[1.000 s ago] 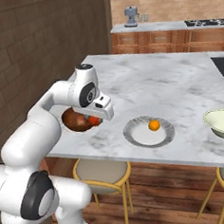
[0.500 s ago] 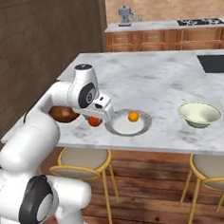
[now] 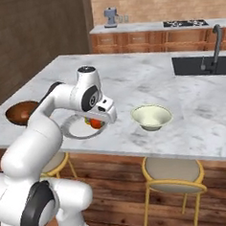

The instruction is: Take the fruits from the plate on the dining counter and place two fruits in each bowl.

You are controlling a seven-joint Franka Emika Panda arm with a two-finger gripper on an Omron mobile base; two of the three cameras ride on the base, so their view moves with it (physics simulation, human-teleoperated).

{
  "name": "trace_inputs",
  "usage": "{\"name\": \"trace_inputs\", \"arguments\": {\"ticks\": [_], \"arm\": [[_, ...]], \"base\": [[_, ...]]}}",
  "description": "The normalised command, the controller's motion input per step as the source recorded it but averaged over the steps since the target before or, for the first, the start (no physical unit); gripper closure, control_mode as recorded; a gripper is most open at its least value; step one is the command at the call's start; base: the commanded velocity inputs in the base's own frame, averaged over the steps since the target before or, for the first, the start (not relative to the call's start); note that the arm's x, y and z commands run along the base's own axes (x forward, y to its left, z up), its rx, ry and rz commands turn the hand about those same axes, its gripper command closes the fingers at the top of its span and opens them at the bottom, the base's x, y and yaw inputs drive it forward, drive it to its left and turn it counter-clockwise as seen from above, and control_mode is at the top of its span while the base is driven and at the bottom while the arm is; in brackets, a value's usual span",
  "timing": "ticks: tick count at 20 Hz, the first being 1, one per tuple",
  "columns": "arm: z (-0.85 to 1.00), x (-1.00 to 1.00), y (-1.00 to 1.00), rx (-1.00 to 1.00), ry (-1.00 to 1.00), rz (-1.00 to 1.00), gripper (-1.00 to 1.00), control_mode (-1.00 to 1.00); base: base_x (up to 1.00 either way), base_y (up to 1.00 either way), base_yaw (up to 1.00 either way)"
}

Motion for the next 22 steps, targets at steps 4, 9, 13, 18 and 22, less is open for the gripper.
{"name": "trace_inputs", "arguments": {"ticks": [4,9,13,18,22], "arm": [[0.0,0.0,0.0,0.0,0.0,0.0,1.0,1.0],[0.0,0.0,0.0,0.0,0.0,0.0,1.0,1.0],[0.0,0.0,0.0,0.0,0.0,0.0,1.0,1.0],[0.0,0.06,-0.02,0.0,0.0,0.0,1.0,-1.0],[0.0,0.74,-0.85,0.03,0.0,0.0,1.0,-1.0]], "base": [[0.53,-0.12,0.0],[0.53,-0.25,0.02],[0.15,-0.55,0.03],[0.03,-0.3,0.0],[0.0,0.0,0.0]]}}
